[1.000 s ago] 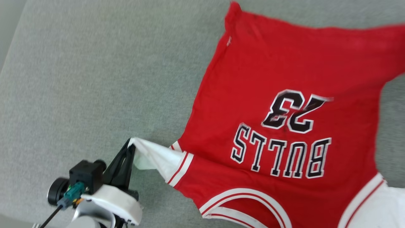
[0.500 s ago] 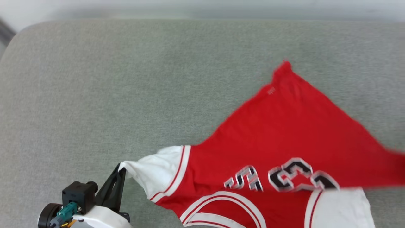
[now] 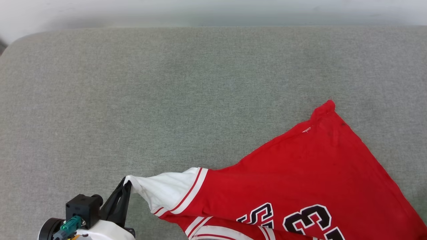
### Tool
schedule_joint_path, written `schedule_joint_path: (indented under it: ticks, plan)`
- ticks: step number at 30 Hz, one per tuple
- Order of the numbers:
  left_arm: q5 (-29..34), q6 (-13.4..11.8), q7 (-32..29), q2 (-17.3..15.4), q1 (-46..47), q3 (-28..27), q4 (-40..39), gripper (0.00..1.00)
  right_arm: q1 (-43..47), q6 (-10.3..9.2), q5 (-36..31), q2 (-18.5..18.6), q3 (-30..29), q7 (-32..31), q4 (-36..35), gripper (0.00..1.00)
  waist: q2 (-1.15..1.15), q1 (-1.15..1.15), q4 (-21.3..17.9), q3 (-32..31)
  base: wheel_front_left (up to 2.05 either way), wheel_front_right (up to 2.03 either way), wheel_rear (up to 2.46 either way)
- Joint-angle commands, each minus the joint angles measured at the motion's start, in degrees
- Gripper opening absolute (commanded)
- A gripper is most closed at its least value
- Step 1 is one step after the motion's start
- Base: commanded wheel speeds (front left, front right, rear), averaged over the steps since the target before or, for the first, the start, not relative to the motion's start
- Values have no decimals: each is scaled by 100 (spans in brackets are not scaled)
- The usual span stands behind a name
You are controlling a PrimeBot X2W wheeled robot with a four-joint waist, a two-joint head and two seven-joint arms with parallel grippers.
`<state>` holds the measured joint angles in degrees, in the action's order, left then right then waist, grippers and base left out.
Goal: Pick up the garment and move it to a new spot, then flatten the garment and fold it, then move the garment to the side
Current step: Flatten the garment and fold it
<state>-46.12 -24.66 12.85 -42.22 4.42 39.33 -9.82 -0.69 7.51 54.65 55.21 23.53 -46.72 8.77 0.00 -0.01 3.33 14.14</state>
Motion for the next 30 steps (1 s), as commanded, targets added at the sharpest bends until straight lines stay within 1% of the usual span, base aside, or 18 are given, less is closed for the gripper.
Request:
schedule_joint_path:
  ticks: [1,3,7,11,14,16,18,22,26,30]
  plan:
    - [-15,-17,6,4,-60,-12,-4,0,-56,-4,-67,-85,-113,82,-29,31,0,1,-21,-17,0,0,0]
    - [-20,-22,-9,4,-55,-4,3,0,-187,-4,-146,-105,-290,111,-154,100,0,1,-40,-47,0,0,0]
    - [-21,-27,-25,28,-48,23,-3,0,-458,-3,-196,-59,-775,245,-453,100,0,1,-42,-97,0,0,0]
    - [2,-24,-28,37,-9,39,-25,0,-896,-3,-267,37,-1181,242,-838,100,0,1,8,-95,0,0,0]
    - [26,7,-30,50,49,57,-35,0,-1309,-3,-323,45,-1340,112,-1083,100,0,1,79,-44,0,0,0]
    - [52,31,-34,63,91,72,-39,0,-1628,-3,-393,72,-1320,-54,-1241,100,0,1,136,24,0,0,0]
    - [65,59,-37,85,151,93,-31,0,-1939,-3,-472,88,-1207,-261,-1385,100,0,1,201,108,0,0,0]
    - [119,123,-6,178,313,127,9,0,-2626,-3,-678,-41,-809,-750,-1442,100,0,1,325,320,0,0,0]
    - [189,186,-7,271,482,181,71,0,-3325,-3,-876,-215,-253,-1184,-1225,100,0,1,459,513,0,0,0]
    - [252,249,-4,357,651,213,142,0,-3935,-3,-1027,-414,279,-1478,-914,100,0,1,602,721,0,0,0]
